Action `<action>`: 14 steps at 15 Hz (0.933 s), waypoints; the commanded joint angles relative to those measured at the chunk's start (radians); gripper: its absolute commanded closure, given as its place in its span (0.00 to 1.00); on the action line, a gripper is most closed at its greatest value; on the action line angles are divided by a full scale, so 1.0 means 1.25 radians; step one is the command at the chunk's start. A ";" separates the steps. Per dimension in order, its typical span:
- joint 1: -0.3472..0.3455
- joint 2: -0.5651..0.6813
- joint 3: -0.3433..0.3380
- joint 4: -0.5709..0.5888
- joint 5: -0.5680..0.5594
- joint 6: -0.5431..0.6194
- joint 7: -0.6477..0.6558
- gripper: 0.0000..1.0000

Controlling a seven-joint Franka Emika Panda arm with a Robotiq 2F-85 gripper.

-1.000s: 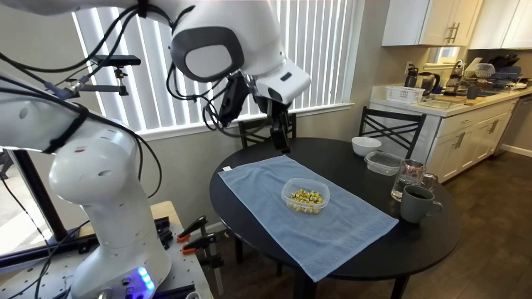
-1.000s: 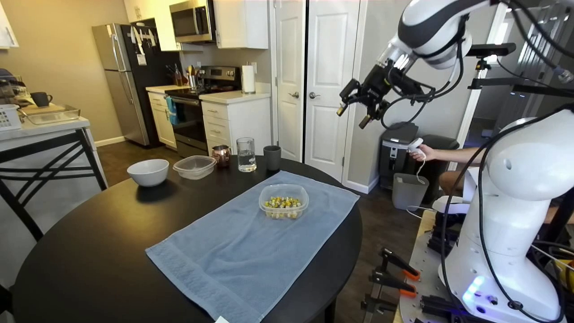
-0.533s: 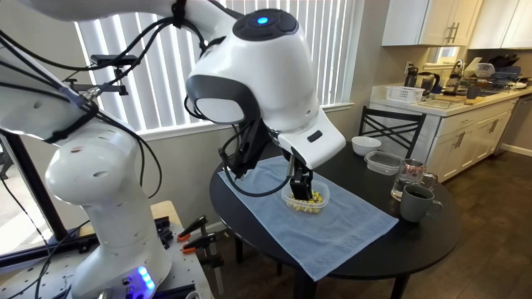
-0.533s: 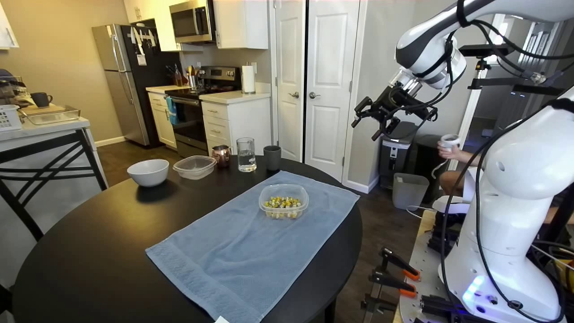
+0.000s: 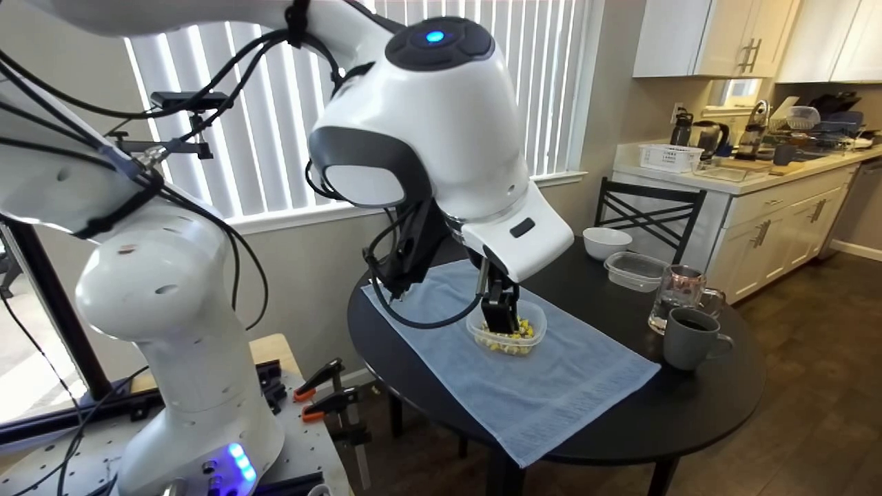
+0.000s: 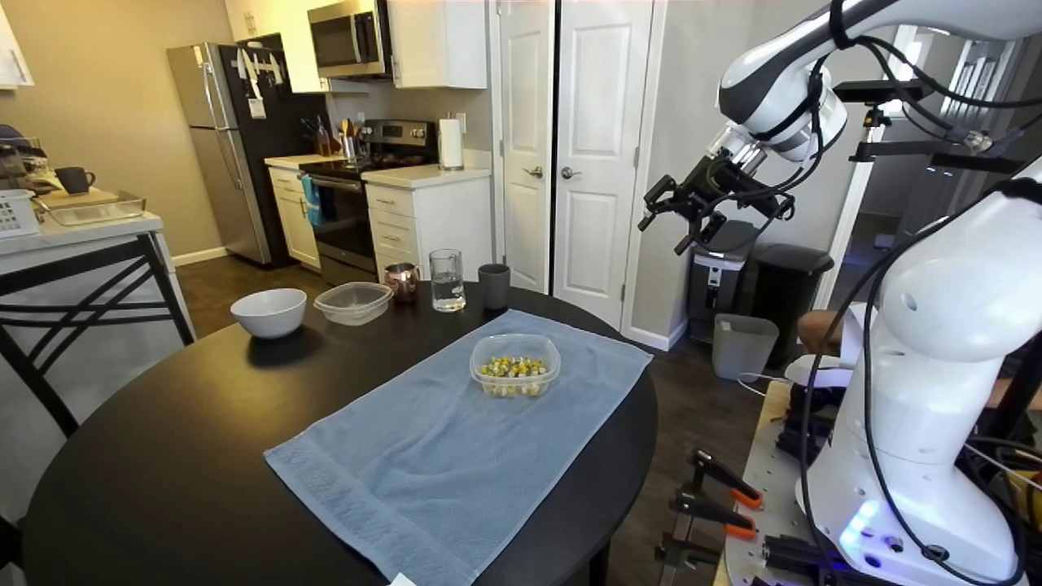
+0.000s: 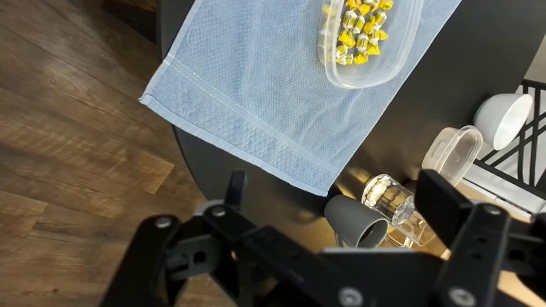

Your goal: Pour the contents of the lunchbox onto the blue towel on the table

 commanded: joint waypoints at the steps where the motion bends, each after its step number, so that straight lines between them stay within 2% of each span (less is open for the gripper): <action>1: 0.028 0.076 -0.030 0.127 0.031 -0.186 -0.040 0.00; 2: 0.084 0.112 -0.075 0.192 0.014 -0.244 -0.031 0.00; 4: 0.122 0.149 -0.099 0.286 0.008 -0.374 -0.032 0.00; 5: 0.091 0.195 -0.068 0.337 0.043 -0.438 -0.053 0.00; 6: 0.160 0.219 -0.130 0.391 0.020 -0.484 -0.037 0.00; 7: 0.106 0.278 -0.086 0.442 0.057 -0.540 -0.065 0.00; 8: 0.169 0.300 -0.147 0.462 0.035 -0.549 -0.053 0.00; 12: 0.188 0.477 -0.194 0.496 0.064 -0.487 -0.101 0.00; 13: 0.186 0.524 -0.201 0.510 0.082 -0.499 -0.122 0.00; 14: 0.102 0.572 -0.124 0.517 0.114 -0.515 -0.151 0.00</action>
